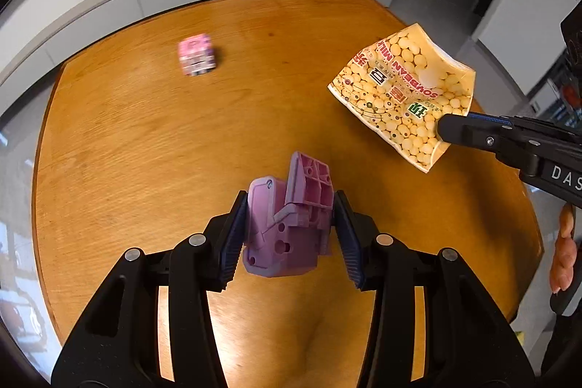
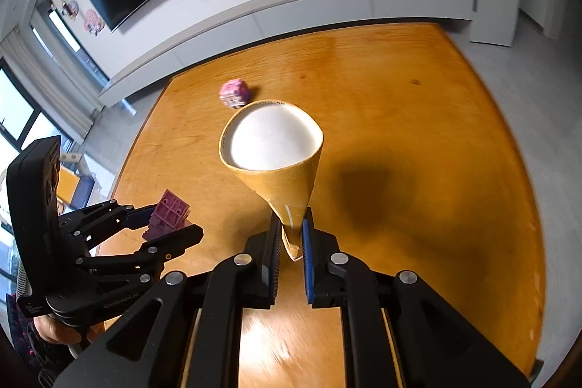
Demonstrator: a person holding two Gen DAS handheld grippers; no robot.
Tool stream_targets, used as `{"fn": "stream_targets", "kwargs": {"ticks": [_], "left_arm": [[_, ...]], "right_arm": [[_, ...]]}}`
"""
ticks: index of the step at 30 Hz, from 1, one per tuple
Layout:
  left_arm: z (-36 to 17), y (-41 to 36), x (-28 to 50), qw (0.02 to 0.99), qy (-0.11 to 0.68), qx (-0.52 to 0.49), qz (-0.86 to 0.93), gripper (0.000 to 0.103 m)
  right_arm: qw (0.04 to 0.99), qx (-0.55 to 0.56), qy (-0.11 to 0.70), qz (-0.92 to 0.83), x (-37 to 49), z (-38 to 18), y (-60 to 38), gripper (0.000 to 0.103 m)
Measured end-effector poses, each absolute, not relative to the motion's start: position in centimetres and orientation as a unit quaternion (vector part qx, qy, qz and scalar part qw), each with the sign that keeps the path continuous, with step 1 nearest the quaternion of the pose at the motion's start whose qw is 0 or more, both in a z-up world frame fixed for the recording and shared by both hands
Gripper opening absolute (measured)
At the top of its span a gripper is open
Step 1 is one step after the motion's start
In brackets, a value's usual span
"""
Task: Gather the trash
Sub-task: 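Carry the pink toy piece and packet over the black bin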
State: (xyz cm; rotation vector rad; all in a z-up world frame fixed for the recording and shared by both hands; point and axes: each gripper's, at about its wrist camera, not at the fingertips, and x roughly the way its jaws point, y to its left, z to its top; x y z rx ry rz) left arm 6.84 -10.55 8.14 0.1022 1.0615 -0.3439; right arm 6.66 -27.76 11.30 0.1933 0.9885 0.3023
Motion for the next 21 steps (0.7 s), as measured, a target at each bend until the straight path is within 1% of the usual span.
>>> {"fn": "stream_targets", "kwargs": {"ticks": [11,21], "left_arm": [[10.5,-22.7,-1.5,0.832,0.482,0.095,-0.257,0.046],[9.6,-37.1,-11.0,0.779,0.472,0.166,-0.378,0.046]], "right_arm": [[0.885,0.139,0.440,0.063,-5.7,12.2,-39.4,0.012],[0.885,0.192,0.421,-0.054,-20.6,10.5,-50.7,0.012]]}}
